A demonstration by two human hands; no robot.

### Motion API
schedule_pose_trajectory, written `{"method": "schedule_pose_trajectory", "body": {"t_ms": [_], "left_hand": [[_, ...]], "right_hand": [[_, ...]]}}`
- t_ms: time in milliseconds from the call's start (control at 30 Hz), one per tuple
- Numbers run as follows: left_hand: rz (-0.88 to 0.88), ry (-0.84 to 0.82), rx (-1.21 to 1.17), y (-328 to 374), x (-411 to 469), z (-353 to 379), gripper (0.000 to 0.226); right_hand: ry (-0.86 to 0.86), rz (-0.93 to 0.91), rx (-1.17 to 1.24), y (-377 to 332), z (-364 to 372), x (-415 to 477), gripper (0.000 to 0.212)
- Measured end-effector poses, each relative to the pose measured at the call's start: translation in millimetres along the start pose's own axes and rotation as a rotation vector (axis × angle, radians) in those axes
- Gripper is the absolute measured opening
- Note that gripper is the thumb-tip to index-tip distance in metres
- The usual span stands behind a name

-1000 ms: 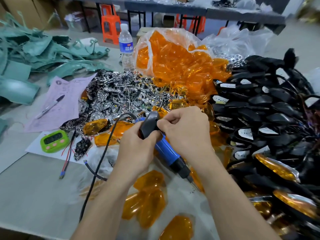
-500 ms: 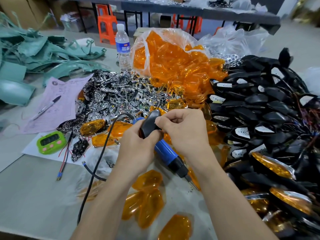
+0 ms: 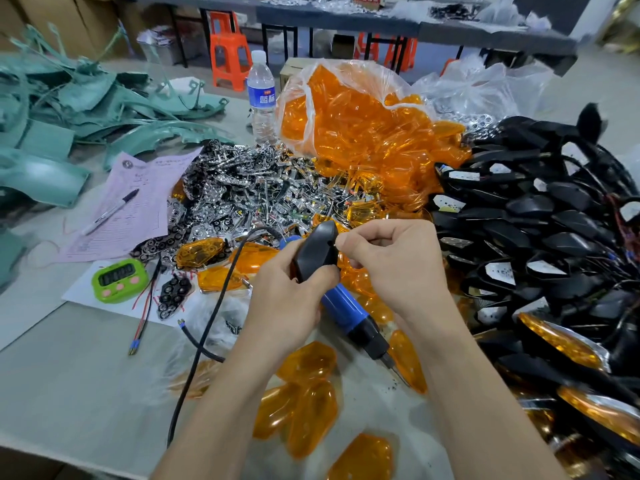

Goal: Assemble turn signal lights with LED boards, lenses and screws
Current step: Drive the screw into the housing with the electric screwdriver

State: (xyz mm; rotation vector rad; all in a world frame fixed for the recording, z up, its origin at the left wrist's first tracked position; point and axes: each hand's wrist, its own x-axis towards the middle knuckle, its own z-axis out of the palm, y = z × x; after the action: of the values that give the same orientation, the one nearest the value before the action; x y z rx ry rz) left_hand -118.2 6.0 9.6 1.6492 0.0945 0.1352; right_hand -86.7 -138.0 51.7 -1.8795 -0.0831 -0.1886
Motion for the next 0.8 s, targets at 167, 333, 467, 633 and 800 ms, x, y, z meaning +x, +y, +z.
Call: {"method": "schedule_pose_trajectory", "body": {"t_ms": [167,333,467,633,800], "left_hand": [[0.042,0.039,0.114,-3,0,0,0.012],[0.066,0.032,0.153,-6,-2,-1,0.008],[-0.078,-0.053,-0.127,0,-4,-5,0.014],[-0.204,-0.089,-0.208,-1,-7,-16,0.009],[-0.195,-0.023,-0.302,6,-2,-23,0.012]], "right_hand": [[0.004,0.025,-0.063,-1,3,1,0.018],[0.009,0.009,-0.271,-4,6,5,0.023],[-0.192,0.264,-0.129,-7,2,20,0.038],[-0.485,0.426,-0.059,-3,15,26,0.039],[-0.184,0.241,-0.034,7,33,20,0.045]]}}
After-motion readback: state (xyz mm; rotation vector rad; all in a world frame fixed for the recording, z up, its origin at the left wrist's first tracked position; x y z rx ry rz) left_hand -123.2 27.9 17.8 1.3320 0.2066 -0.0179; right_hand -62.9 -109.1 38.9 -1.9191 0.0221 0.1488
